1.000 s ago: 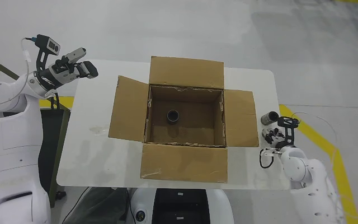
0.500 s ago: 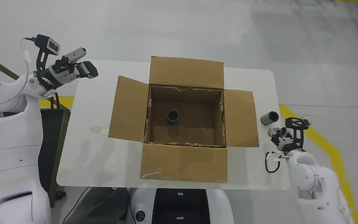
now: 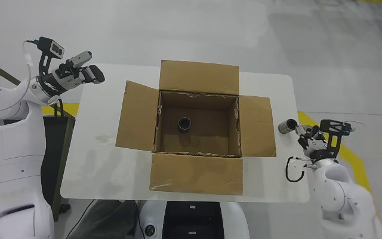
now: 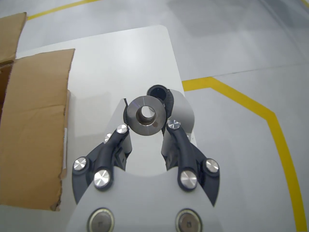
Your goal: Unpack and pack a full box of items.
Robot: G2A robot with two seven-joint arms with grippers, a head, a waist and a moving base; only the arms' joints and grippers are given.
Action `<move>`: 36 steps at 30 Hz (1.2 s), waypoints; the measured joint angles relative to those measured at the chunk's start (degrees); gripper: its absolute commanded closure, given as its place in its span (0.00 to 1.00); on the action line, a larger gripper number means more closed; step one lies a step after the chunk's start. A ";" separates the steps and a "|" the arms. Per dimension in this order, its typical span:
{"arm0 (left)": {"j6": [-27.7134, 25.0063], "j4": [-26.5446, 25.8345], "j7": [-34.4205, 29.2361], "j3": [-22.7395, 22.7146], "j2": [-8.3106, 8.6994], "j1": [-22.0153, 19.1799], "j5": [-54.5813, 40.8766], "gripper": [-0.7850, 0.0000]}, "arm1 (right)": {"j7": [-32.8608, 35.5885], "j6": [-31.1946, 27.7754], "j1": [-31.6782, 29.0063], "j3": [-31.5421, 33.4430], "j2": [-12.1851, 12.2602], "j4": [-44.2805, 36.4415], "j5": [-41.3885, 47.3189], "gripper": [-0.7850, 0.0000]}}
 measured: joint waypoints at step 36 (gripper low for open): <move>0.00 0.00 0.00 0.00 0.00 0.00 0.00 0.00 | 12.97 -11.93 27.44 -44.91 -3.66 2.37 -15.24 1.00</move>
